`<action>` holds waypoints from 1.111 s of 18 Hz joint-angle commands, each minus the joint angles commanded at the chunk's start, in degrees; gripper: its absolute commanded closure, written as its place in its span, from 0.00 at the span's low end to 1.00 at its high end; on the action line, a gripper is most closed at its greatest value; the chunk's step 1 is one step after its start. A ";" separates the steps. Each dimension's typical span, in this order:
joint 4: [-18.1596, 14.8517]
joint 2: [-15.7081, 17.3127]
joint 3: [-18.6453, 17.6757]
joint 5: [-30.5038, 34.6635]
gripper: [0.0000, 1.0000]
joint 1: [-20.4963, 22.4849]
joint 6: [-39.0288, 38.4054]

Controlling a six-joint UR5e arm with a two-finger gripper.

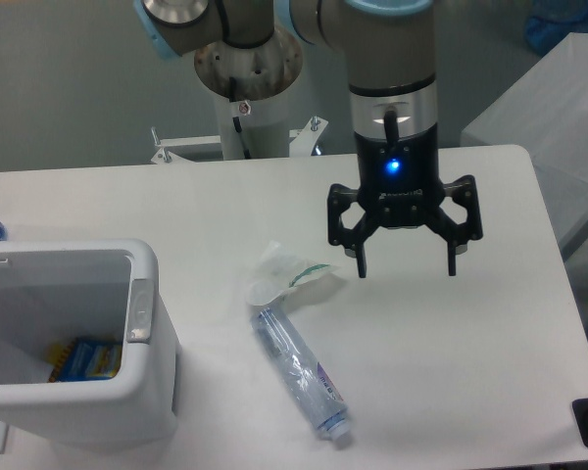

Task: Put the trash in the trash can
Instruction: 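Move the open gripper toward the crumpled white plastic wrapper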

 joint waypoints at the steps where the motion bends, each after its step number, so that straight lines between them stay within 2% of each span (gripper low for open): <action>1: 0.09 0.00 0.00 0.00 0.00 0.09 0.00; 8: 0.00 -0.17 -0.35 2.28 0.00 -0.26 -0.79; 12: 0.79 -1.84 -1.84 1.76 0.00 -0.44 -0.78; 17: 2.02 -2.02 -5.53 2.28 0.00 -0.62 -1.05; 20: 2.81 -1.50 -8.96 2.29 0.00 -0.70 -0.18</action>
